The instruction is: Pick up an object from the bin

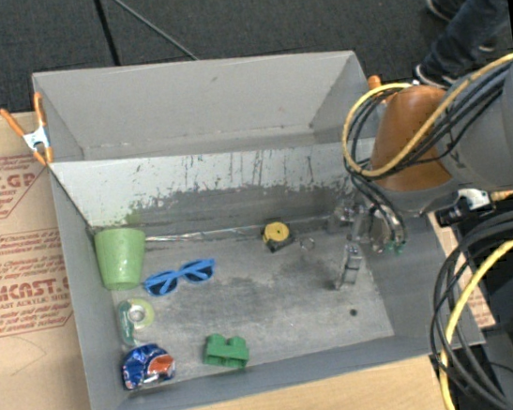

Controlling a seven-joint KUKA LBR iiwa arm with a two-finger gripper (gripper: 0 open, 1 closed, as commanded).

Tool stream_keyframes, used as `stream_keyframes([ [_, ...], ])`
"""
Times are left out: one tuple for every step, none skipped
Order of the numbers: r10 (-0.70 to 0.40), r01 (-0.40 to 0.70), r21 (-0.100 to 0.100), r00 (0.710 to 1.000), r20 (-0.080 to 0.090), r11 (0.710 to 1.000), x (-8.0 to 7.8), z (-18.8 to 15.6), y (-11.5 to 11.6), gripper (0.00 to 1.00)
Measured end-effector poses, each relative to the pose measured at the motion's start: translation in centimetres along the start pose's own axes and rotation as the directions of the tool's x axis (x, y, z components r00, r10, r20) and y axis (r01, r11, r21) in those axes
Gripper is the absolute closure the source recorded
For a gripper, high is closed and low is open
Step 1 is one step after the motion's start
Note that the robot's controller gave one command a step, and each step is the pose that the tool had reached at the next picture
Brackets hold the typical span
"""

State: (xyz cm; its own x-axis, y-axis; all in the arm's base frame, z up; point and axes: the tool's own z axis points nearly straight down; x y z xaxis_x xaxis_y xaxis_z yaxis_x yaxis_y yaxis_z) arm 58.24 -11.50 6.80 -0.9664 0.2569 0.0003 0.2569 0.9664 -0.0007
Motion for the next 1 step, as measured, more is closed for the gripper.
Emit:
stream_keyframes([
  [0.193, -0.193, -0.002, 0.981, 0.005, 0.981, -1.21, -3.27, -1.93, 0.00],
])
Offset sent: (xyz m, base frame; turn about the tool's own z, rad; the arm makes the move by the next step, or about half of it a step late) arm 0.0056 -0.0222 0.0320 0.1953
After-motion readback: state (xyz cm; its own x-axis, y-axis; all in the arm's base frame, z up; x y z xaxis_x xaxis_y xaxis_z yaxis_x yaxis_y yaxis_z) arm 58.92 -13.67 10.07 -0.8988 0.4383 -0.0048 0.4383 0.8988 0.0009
